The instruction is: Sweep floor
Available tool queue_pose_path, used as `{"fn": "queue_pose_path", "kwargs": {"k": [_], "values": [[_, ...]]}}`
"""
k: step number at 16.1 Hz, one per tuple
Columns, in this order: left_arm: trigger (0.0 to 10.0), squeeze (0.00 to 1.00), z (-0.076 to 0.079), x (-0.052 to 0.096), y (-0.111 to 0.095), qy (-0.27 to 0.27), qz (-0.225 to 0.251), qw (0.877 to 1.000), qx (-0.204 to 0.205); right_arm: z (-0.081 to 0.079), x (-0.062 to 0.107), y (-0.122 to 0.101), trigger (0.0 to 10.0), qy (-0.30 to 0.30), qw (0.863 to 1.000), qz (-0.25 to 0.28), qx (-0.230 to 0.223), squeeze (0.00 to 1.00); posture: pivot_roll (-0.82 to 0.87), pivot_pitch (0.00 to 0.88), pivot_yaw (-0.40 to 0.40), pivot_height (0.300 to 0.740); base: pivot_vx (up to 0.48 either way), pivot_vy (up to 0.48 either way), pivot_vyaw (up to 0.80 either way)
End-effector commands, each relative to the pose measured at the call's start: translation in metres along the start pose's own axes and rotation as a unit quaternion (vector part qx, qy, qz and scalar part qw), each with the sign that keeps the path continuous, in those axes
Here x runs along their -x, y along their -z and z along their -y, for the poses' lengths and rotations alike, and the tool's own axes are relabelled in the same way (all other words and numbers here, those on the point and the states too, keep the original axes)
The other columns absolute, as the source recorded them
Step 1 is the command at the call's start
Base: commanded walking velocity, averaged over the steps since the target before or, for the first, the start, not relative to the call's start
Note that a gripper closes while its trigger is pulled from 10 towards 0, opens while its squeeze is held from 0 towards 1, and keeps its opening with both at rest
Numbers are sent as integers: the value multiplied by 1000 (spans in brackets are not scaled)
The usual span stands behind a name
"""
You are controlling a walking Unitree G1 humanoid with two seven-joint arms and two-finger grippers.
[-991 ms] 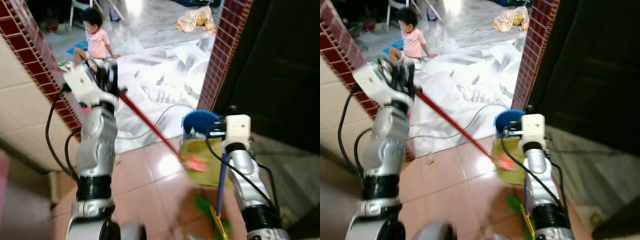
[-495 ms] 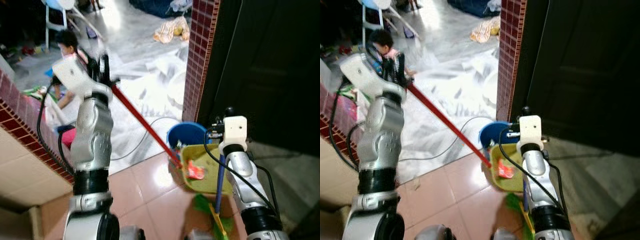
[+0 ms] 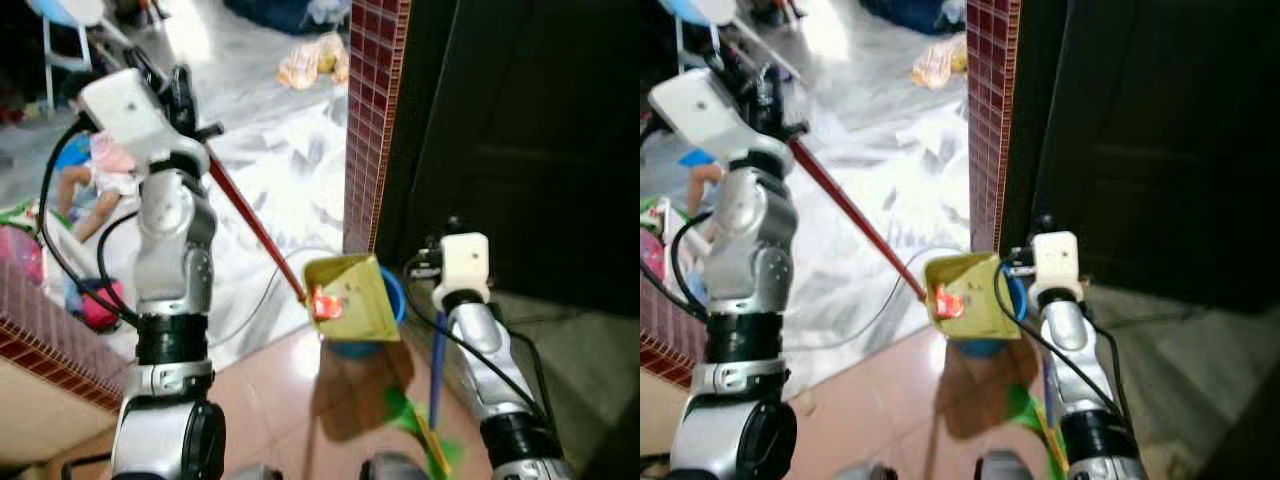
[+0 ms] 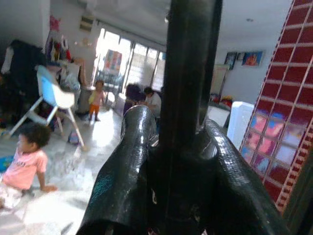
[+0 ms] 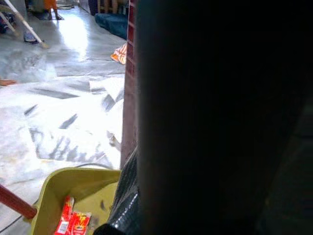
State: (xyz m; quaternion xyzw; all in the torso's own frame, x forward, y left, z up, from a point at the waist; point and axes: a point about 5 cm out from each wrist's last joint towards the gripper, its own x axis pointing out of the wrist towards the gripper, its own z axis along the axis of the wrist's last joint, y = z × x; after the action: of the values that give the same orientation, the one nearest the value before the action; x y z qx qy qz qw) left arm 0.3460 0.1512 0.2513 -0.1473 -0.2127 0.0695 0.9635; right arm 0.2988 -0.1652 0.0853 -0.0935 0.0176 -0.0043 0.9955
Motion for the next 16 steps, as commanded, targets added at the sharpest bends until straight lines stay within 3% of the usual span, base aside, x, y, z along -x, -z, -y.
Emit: {"fn": "queue_pose_path", "kwargs": {"k": [1, 4, 7, 11, 14, 16], "values": [[10000, 0, -1, -6, -20, -6, 52, 999, -3, -8, -4, -11, 10000, -13, 1000, 23, 2, 0, -82, 0, 53, 740, 461, 0, 0], [10000, 0, 6, -3, -15, 3, 59, 998, -35, -8, -4, -11, 10000, -15, 1000, 23, 2, 0, -82, 0, 53, 740, 451, 0, 0], [10000, 0, 18, 5, -11, 41, 81, 993, -71, -10, -5, -11, 10000, -18, 1000, 24, 2, 0, -81, 0, 52, 740, 0, 0, 0], [10000, 0, 37, 17, -1, 96, 80, 990, -66, -11, -6, -12, 10000, -20, 1000, 24, 3, 0, -82, 0, 49, 740, 0, 0, 0], [10000, 0, 60, 31, 6, 181, 89, 977, -74, -11, -7, -12, 10000, -21, 999, 24, 5, 0, -83, 0, 49, 740, 0, 0, 0], [10000, 0, 79, 46, 10, 261, 94, 958, -76, -12, -7, -13, 10000, -22, 999, 25, 5, 0, -85, 0, 49, 740, 0, 0, 0]]}}
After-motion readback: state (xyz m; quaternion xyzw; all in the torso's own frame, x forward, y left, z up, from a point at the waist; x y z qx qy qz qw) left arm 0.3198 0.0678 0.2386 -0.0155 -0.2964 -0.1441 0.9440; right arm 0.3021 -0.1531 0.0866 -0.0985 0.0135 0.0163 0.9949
